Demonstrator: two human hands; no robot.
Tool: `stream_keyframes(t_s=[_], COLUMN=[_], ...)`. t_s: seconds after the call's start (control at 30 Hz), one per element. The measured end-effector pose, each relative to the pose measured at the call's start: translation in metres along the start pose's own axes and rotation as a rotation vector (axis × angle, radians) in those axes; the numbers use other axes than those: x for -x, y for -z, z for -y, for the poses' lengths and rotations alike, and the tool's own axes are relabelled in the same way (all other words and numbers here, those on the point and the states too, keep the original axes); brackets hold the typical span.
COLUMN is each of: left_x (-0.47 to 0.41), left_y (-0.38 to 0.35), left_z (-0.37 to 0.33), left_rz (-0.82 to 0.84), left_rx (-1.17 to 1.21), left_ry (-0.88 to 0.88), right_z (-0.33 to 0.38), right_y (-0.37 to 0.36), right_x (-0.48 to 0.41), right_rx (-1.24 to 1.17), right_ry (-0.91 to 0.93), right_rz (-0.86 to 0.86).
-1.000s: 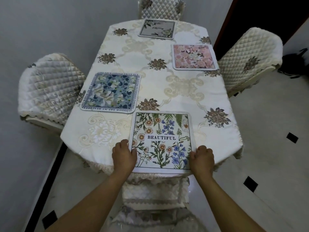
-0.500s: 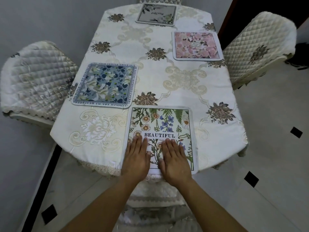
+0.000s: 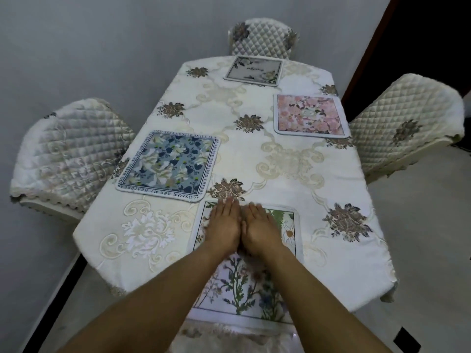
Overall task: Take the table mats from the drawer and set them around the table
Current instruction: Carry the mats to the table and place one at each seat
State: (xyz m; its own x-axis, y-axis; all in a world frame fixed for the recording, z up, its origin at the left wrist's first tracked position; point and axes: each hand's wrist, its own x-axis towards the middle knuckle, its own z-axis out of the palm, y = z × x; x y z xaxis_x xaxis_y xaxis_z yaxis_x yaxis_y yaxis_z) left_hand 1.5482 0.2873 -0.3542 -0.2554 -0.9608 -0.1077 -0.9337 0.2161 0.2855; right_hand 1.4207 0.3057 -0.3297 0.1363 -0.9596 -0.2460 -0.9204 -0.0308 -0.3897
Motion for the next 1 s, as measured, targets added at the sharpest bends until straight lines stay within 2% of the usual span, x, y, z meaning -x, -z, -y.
stream_keyframes(t_s=[0.13, 0.3, 0.47, 0.6, 0.83, 1.0], left_x=[-0.037, -0.028, -0.016, 0.018, 0.116, 0.201], left_y=[0.001, -0.003, 0.008, 0.009, 0.000, 0.011], left_z=[0.014, 0.035, 0.078, 0.092, 0.077, 0.048], left_rz=[0.072, 0.037, 0.055, 0.028, 0.089, 0.222], left_rx=[-0.116, -0.106, -0.087, -0.060, -0.007, -0.051], left_ry=[-0.059, -0.139, -0.093, -0.060, 0.011, 0.109], right_z=[-0.002, -0.018, -0.090, -0.111, -0.079, -0.065], right_y=[0.008, -0.004, 0.013, 0.011, -0.024, -0.039], right_x=[-0.035, -0.029, -0.009, 0.018, 0.110, 0.190], right_rx=[0.044, 0.100, 0.085, 0.151, 0.077, 0.029], right_ry=[0.023, 0.089, -0.028, -0.075, -0.100, -0.125], right_rz=[0.065, 0.035, -0.020, 0.002, -0.012, 0.104])
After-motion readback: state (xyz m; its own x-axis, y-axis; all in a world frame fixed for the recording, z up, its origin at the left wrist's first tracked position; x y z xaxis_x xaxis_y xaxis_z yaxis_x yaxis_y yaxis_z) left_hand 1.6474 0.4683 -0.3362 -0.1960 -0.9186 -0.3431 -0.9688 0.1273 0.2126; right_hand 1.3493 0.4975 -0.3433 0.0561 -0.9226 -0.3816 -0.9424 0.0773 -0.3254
